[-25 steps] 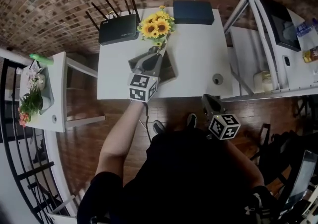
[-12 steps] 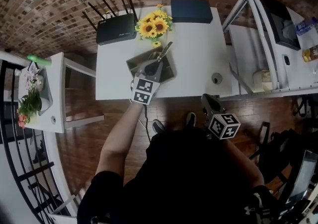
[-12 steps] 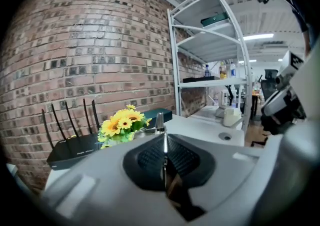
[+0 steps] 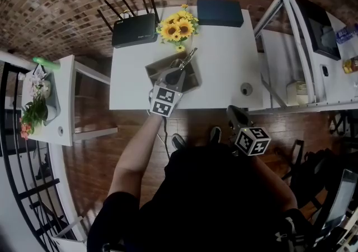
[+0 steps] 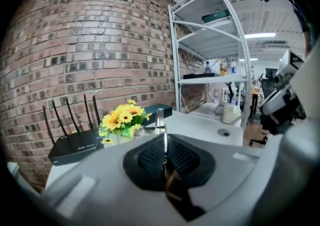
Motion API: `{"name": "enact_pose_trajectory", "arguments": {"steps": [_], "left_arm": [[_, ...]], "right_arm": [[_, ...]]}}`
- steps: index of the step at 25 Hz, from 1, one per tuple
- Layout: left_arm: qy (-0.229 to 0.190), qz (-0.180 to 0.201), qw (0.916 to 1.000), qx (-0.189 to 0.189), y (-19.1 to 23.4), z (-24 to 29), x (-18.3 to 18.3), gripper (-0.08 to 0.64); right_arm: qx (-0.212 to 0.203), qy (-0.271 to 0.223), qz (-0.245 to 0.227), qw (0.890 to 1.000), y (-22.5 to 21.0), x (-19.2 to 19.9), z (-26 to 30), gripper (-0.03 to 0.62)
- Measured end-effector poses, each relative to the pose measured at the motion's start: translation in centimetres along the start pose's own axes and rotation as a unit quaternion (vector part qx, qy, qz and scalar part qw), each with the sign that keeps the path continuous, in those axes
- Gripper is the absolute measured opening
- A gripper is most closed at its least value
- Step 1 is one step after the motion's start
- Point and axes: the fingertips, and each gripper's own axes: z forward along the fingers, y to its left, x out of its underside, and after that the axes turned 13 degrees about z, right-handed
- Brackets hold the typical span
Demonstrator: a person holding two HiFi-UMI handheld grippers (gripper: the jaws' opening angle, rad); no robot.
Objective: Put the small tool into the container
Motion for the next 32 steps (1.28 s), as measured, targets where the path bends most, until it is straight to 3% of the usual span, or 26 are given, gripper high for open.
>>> {"name": "enact_pose_trajectory", "arguments": {"steps": [6,19,25,32], "left_arm": [[0.033,0.007,0.9994,0.004,-0.8,0.1,2.4,0.011],[0.065,0.018,0.9974,0.026,-2.7,0.0,3.6,0.032],[0.086,-0.003,0.9963,0.004,-2.0,-0.4,4.8,0.104],[0.095,-0.013,0.9953,-0.011,-1.6,-1.6,5.7,0.138]], "right_arm": [[0.002,0.0,0.004,1.0,-0.2,0.1,0.0,0.011],[-0.008,0.012,0.007,1.0,0.1,0.5,0.7,0.011],[-0.017,0.02,0.006,1.0,0.4,0.7,1.1,0.011],[-0.027,0.027,0.004,0.999,1.0,0.9,1.4,0.011]]}}
